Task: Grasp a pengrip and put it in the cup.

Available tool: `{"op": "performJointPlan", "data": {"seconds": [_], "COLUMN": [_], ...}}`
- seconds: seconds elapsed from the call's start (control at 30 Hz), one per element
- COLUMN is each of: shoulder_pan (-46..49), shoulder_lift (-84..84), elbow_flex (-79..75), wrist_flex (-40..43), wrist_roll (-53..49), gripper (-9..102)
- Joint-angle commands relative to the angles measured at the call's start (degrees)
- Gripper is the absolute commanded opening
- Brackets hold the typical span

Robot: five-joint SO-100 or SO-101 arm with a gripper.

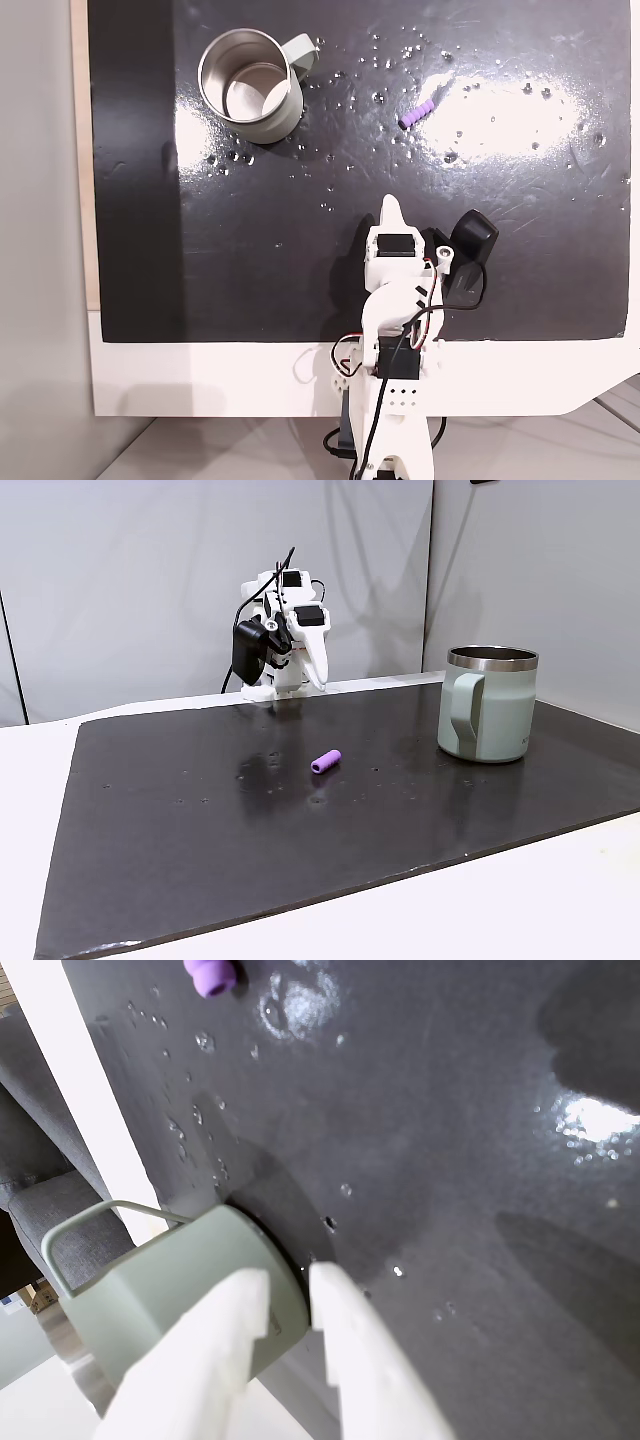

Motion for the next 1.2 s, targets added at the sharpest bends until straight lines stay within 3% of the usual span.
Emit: {"op": "performJointPlan", "data": {"seconds": [0.0, 0.33, 0.63, 1.17], "shoulder_pan": [-3.52, -1.32, 10.28, 14.5], "shoulder_lift": [0.7, 0.7, -0.62, -45.26], "elbow_flex": [-0.26, -1.76, -19.6, -58.01], "wrist_flex": [0.09, 2.72, 10.02, 11.6], "wrist_roll": [-3.69, -5.27, -12.04, -22.85], "gripper": [0, 0, 0, 0]}}
